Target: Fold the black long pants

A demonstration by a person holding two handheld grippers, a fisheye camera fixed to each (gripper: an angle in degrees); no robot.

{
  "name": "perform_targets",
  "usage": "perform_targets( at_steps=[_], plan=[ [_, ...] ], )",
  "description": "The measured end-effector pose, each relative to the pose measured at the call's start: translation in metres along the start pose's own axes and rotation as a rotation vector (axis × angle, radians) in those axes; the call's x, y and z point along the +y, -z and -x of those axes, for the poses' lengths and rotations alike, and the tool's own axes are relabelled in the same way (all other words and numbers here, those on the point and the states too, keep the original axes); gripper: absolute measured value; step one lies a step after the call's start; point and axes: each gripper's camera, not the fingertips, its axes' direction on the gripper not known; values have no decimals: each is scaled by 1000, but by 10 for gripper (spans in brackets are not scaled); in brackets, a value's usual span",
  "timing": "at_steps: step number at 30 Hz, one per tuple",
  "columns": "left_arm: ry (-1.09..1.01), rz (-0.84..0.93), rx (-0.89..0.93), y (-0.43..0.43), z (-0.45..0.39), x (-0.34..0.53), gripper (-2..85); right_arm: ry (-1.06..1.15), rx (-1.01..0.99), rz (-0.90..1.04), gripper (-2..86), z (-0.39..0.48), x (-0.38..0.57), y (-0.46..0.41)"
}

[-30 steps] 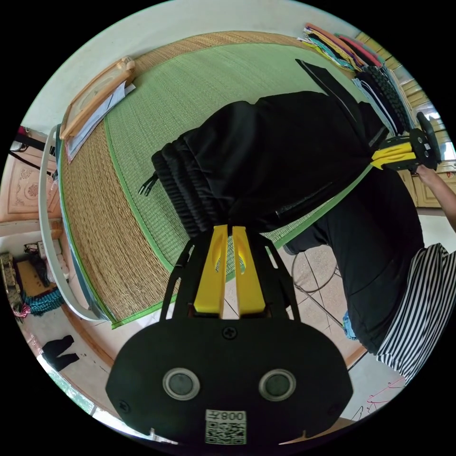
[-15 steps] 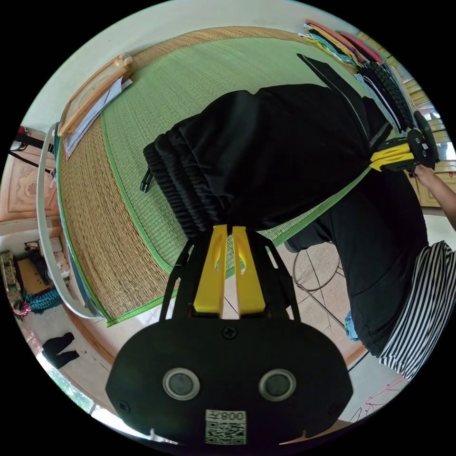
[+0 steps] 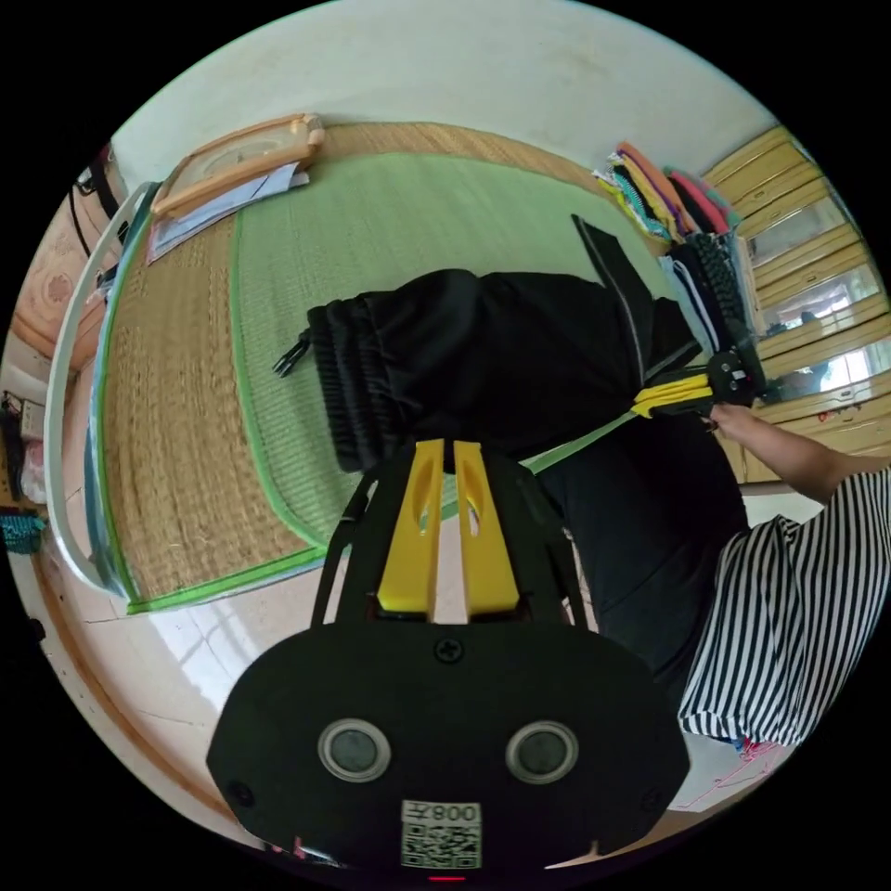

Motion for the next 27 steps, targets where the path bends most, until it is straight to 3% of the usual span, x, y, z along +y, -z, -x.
perform_targets(
  at_steps=[4,10,16,27],
  plan=[
    [-31,-46,150,-21,-31,-24,12,-3,2,-6,23,-5,-6,-19],
    [-12,81,145,-66,-53,-53,3,-34,-17,-22,23,-19,-13,-40],
    [34,40,167,-47,-54,-64,2,-114,-97,-160,22,-47,-7,-49],
    [27,15,166,-13,-83,-93,9,-232,-265,-165,29,-106,-14,-138]
  ],
)
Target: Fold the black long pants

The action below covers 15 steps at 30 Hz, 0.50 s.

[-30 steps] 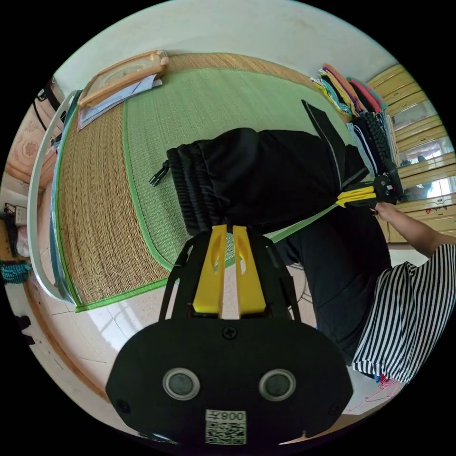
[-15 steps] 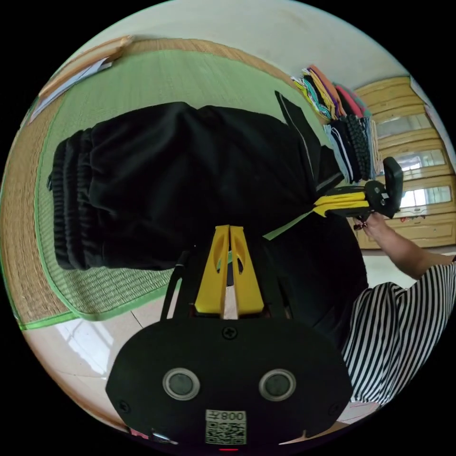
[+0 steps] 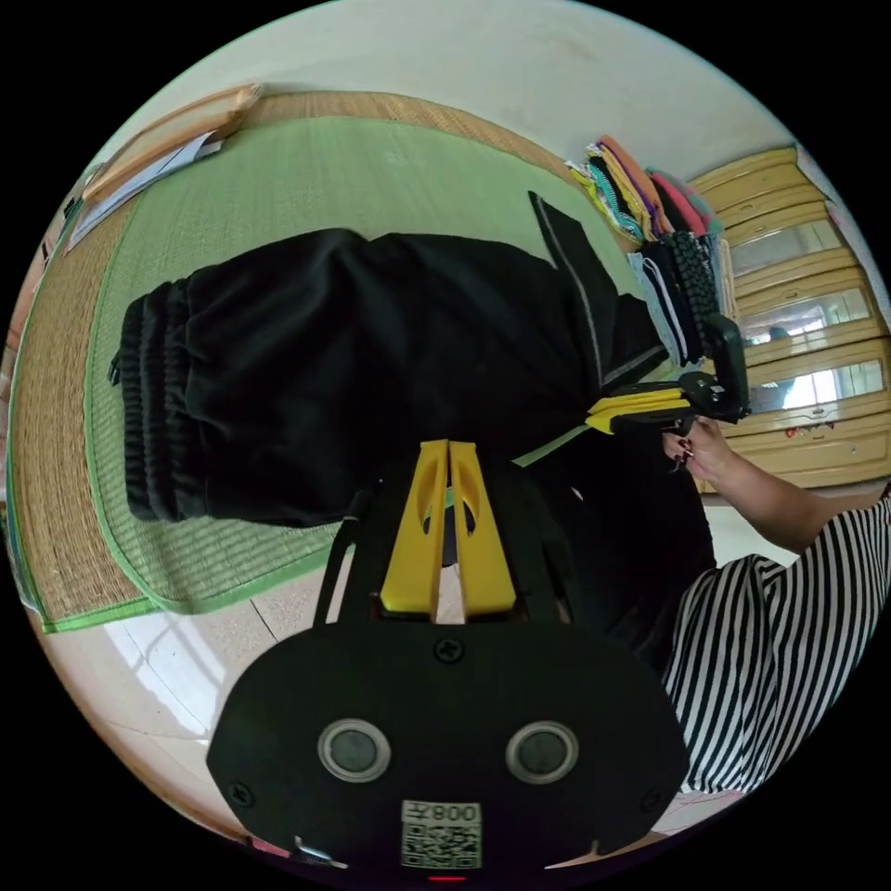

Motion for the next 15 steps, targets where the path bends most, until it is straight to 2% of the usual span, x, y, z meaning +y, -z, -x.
perform_targets(
  at_steps=[8,12,15],
  plan=[
    [-238,-34,171,1,-90,-71,41,-67,-227,-74,44,-52,-5,-25],
    [-236,-8,255,-9,-111,-107,54,-108,-274,-138,56,-78,0,-19],
    [-236,28,275,-14,-129,-128,63,-171,-236,-215,66,-112,-5,-7]
  ],
)
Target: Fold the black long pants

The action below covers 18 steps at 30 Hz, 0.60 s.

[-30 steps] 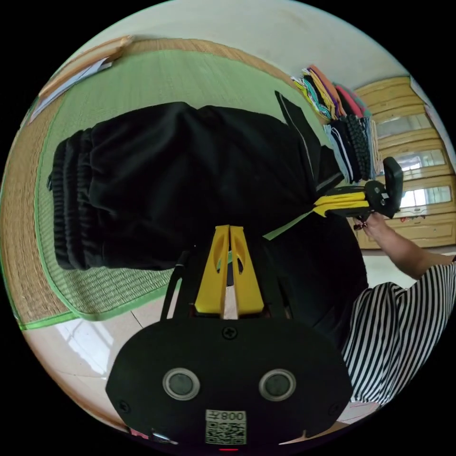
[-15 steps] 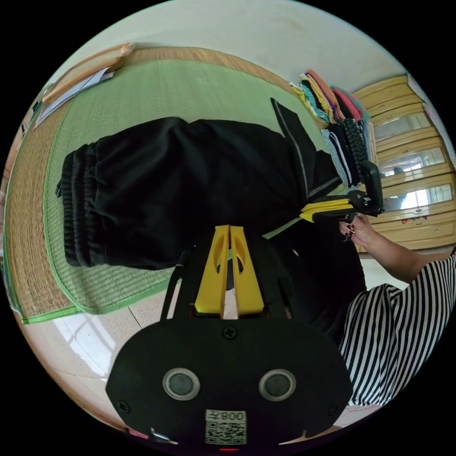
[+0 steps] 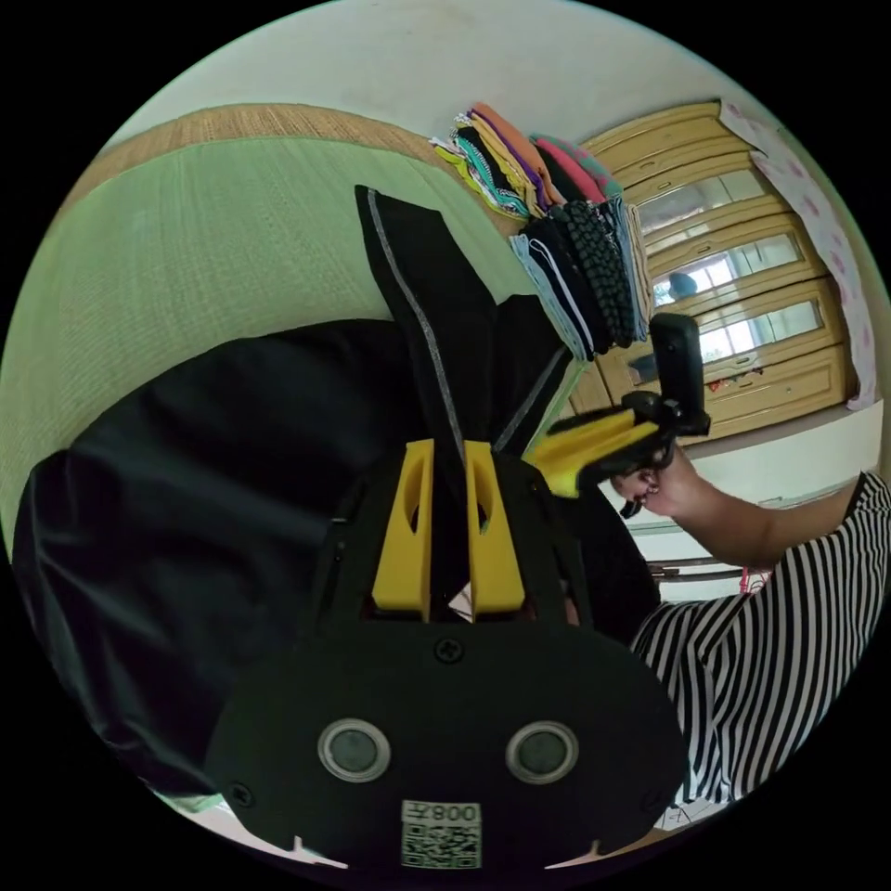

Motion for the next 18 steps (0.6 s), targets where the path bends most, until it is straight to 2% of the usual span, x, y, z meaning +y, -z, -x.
perform_targets(
  at_steps=[8,18],
  plan=[
    [19,89,-53,-6,-36,-34,75,-83,398,-108,88,-72,-127,9],
    [-12,103,-82,5,-91,-43,73,-172,607,-50,101,-126,-239,-63]
  ],
)
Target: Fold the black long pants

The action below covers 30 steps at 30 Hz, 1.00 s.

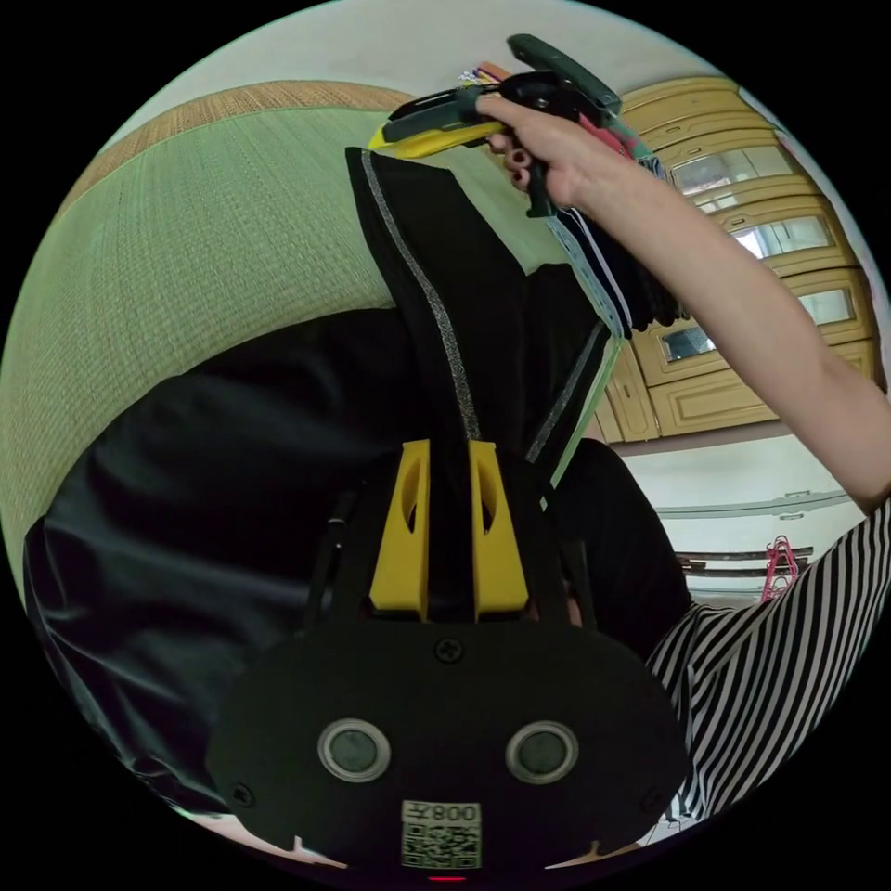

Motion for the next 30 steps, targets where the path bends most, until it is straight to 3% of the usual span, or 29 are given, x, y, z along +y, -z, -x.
perform_targets(
  at_steps=[8,15,24,30],
  plan=[
    [9,-20,41,16,-44,1,61,-19,136,84,79,21,-14,-89],
    [13,-37,75,31,-81,7,27,-6,134,97,26,18,9,-135],
    [-56,-113,69,73,-158,23,17,-23,-83,-173,13,-32,118,-109],
    [-186,-128,23,98,-231,32,16,-97,-211,-377,12,-96,258,-90]
  ],
)
